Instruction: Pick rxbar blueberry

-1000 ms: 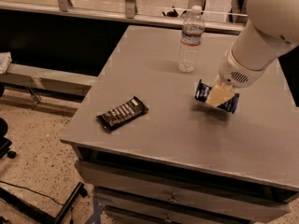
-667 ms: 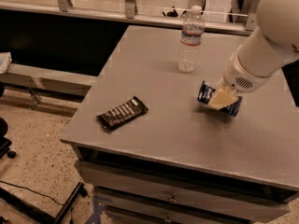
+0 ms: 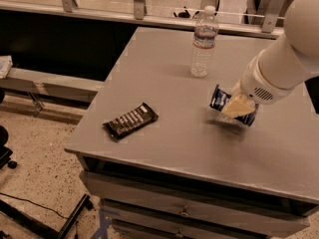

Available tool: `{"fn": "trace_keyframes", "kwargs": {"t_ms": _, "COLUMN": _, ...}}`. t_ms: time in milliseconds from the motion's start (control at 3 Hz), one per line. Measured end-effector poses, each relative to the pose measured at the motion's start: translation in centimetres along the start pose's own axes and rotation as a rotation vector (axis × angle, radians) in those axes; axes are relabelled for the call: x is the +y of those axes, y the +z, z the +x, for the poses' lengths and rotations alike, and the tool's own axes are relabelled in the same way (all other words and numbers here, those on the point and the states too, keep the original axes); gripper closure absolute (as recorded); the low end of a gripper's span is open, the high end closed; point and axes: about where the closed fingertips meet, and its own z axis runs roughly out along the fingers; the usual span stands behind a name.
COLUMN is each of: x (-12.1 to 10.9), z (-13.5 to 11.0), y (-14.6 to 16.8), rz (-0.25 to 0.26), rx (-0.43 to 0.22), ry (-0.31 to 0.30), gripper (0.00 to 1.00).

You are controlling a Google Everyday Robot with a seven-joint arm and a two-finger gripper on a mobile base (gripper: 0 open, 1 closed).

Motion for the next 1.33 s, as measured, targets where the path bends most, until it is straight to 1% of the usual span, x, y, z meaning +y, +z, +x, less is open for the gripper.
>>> {"fn": "trace_keyframes", "kwargs": {"t_ms": 1333, "x": -0.4, "z": -1.4, "y": -6.5, "rz": 0.127, "rx": -0.035, "ry": 0.01, "gripper": 1.0}}
